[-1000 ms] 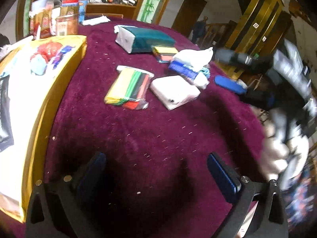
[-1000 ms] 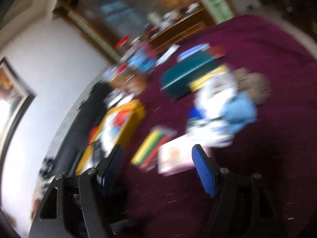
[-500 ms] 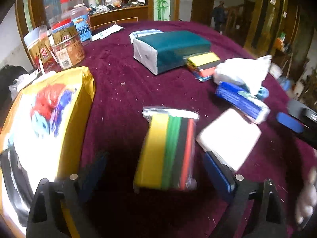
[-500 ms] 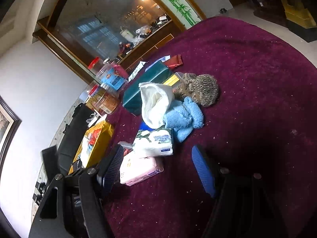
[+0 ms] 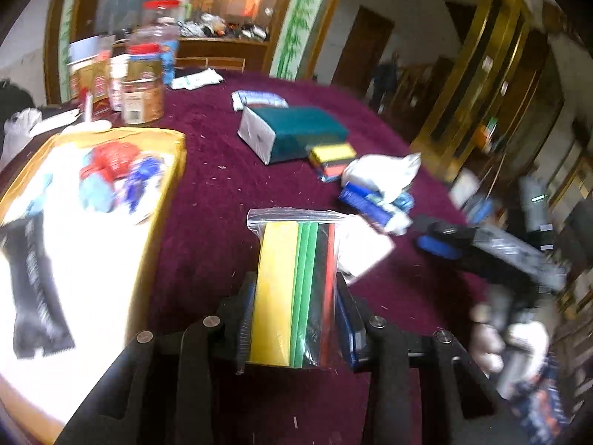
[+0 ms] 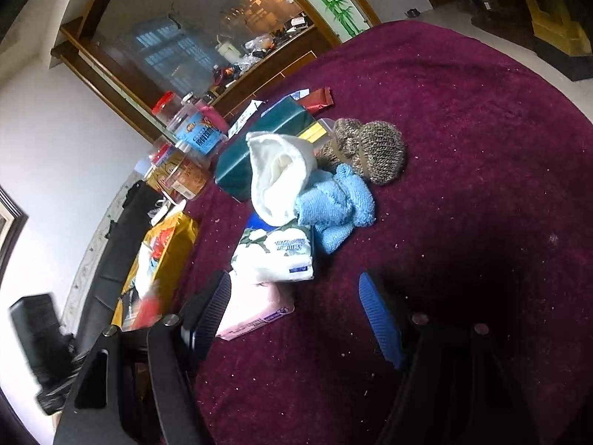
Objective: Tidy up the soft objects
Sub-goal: 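Grasp the striped yellow-green-red packet with left gripper while right reaches the pink tissue pack, then drop the striped packet in the tray while right gripper carries the pink tissue pack there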
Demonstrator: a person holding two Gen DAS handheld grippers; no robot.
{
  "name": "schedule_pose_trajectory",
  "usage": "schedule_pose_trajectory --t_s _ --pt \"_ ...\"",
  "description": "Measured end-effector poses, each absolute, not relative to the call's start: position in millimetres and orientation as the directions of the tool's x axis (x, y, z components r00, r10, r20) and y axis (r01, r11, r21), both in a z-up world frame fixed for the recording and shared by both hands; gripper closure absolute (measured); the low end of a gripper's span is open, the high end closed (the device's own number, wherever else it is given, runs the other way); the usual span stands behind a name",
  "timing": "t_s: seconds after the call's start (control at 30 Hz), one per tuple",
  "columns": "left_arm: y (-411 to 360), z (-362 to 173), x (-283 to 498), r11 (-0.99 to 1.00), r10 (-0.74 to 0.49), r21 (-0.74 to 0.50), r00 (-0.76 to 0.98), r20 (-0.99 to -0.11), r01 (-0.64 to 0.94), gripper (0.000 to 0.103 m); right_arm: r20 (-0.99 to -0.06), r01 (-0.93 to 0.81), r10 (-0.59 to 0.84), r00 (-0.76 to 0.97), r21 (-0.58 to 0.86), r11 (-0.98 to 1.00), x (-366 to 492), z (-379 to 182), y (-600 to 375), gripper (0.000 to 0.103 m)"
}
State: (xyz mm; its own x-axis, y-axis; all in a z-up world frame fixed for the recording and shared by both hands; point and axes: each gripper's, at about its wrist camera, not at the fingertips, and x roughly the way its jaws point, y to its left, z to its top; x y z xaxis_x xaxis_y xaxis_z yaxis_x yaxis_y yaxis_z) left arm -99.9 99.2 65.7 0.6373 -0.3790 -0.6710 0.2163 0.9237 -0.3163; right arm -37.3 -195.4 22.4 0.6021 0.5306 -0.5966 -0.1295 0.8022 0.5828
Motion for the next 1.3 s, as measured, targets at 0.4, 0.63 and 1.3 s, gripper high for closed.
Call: schedule_pose_trajectory --t_s 0.4,0.63,1.3 --pt "190.4 64.5 -159.1 0.893 -0.343 -0.448 0.71 -0.615 0.044 0.063 -0.74 -0.16 0.501 0.449 0.485 0.86 -26.8 23.1 -129.2 0.033" --pt "206.2 61.2 -172.5 0.885 -0.339 -0.466 0.721 -0.604 0.026 0.063 -0.814 -0.222 0.425 0.395 0.365 0.904 9.9 21.7 -63.9 0.033" --pt "224.6 31.0 -79.9 0.946 -0.141 -0.292 0.632 -0.762 -0.14 0.052 -0.867 -0.262 0.175 0.466 0.054 0.964 -12.9 18.6 12.4 0.048"
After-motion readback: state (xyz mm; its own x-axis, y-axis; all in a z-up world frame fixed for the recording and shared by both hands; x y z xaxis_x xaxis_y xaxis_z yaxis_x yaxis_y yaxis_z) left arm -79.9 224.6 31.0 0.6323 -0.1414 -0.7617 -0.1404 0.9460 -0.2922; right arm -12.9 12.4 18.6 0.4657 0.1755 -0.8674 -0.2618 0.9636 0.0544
